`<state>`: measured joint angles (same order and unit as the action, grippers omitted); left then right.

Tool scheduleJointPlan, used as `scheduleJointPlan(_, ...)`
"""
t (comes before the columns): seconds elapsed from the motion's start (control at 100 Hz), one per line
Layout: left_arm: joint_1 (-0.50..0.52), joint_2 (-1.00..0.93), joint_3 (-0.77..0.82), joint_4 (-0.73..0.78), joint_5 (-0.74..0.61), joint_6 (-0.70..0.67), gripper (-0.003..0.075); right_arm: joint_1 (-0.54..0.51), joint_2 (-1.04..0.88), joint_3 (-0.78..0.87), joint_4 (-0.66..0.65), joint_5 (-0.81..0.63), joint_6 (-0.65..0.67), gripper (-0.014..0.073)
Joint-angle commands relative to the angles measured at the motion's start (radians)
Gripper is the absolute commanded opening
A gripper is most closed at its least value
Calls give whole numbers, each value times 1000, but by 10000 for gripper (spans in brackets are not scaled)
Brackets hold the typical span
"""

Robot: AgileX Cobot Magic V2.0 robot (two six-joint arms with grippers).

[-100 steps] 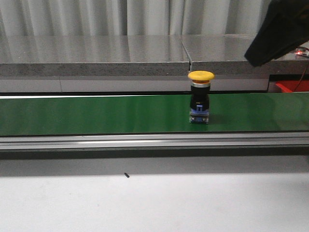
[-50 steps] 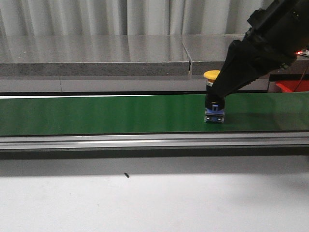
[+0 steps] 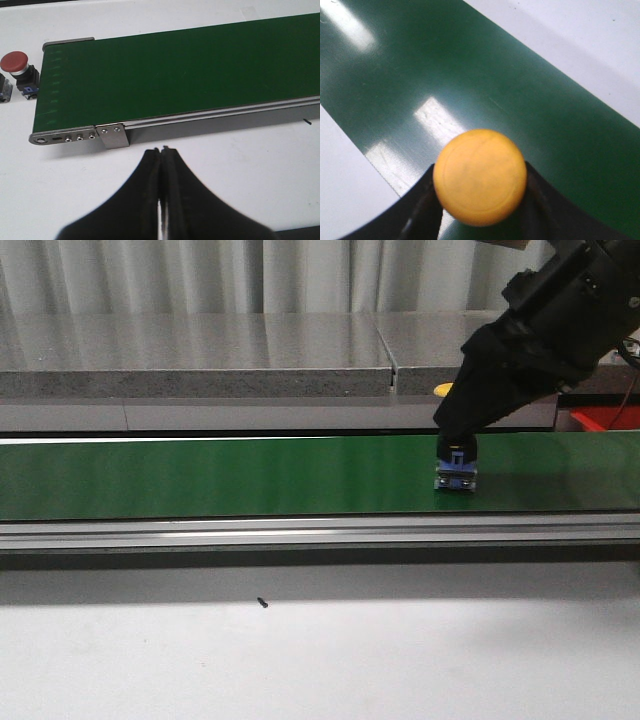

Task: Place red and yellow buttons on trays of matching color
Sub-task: 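Lower the right gripper onto the yellow button on the belt and grasp it, then carry the yellow button into the yellow tray and release it, right gripper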

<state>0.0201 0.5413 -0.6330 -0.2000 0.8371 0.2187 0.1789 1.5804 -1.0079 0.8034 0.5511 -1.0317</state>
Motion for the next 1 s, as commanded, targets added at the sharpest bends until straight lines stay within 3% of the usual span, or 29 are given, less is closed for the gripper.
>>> scheduleJointPlan(0.0,-6,4,-27,-17,-69,-10,-20,-1,-57,-31,42,-17,-16,-95)
scheduleJointPlan(0.25,-6,4,-27,-17,-69,-10,-20,-79,-168,-29,41,-17,-16,-91)
scheduleJointPlan(0.68,-6,4,-27,-17,-69,-10,-20,-488,-236,-29,49,9,-15,-91)
scheduleJointPlan(0.99,-6,4,-27,-17,-69,-10,-20,-719,-208,-29,111,-122,-15,-91)
